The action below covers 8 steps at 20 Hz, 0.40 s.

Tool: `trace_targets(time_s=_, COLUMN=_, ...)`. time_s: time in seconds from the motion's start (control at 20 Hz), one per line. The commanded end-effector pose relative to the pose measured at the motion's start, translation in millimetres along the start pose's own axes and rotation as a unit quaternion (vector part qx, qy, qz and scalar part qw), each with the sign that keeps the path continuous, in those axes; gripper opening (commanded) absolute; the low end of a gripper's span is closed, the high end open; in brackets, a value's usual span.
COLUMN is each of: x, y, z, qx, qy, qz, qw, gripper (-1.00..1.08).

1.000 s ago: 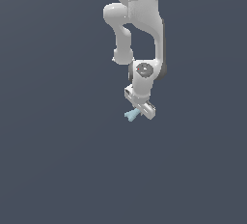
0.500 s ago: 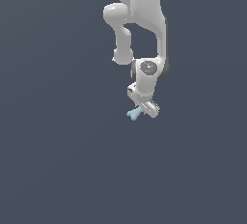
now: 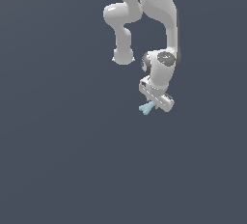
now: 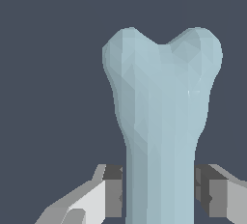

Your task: Pick up the object and move it to a goal position.

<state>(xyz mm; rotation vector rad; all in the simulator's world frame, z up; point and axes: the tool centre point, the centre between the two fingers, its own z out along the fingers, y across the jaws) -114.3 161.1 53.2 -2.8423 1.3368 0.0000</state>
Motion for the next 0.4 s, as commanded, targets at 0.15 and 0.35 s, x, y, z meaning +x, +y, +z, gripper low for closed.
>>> trace_targets(time_s=0.15, x=-17.9, y=-9.7, z=-10.4, qx=0.0, qy=0.0, qz=0.001, qw=1.0, gripper=-1.0)
trace_targets(time_s=0.35, x=-19.6, y=-11.7, z=-11.6, qx=0.0, qy=0.0, qz=0.001, qw=1.0, gripper=-1.0)
